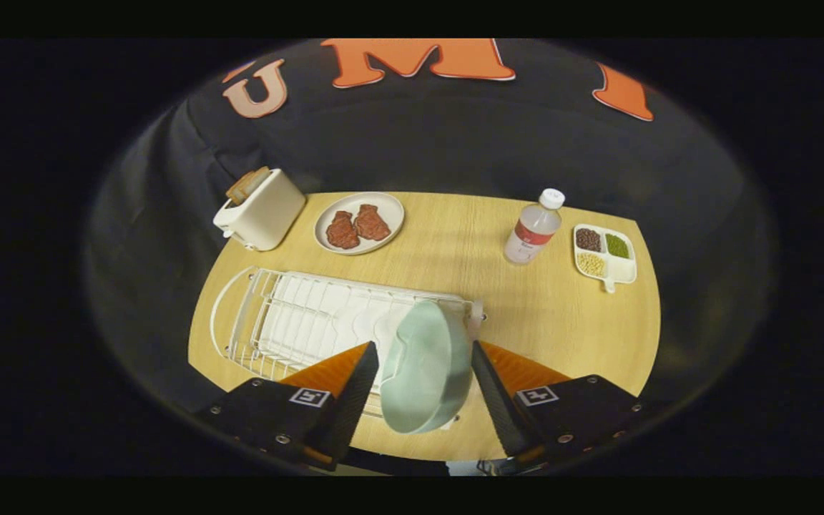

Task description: Take the plate from the dish rack, then take the spoon from the basket and place it into the plate.

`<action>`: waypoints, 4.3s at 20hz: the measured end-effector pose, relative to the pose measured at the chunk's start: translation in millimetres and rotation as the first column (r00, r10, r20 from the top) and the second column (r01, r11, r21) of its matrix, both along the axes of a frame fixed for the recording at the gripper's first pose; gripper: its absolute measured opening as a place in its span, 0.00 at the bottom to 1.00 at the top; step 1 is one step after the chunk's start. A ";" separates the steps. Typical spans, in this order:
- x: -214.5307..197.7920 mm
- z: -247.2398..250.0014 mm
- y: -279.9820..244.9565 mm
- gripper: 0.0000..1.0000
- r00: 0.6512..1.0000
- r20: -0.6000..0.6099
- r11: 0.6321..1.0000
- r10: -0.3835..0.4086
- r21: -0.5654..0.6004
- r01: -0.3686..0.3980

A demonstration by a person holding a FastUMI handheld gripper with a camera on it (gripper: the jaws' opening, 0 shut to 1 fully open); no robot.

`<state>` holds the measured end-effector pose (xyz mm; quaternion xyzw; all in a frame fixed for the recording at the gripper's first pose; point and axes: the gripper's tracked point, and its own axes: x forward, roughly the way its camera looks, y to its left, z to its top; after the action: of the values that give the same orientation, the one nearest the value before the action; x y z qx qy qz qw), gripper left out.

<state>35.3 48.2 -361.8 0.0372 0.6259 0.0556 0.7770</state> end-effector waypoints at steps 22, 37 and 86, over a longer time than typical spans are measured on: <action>-30.6 -27.5 2.6 0.31 0.991 -0.120 0.965 -0.063 -0.260 0.030; -59.8 45.3 -25.1 0.27 0.997 0.017 0.977 -0.079 -0.197 0.081; -273.2 -88.2 -16.1 0.40 0.938 -0.125 0.840 -0.323 0.420 0.345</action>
<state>-237.9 32.1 -450.0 0.3196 0.6003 0.0572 0.7309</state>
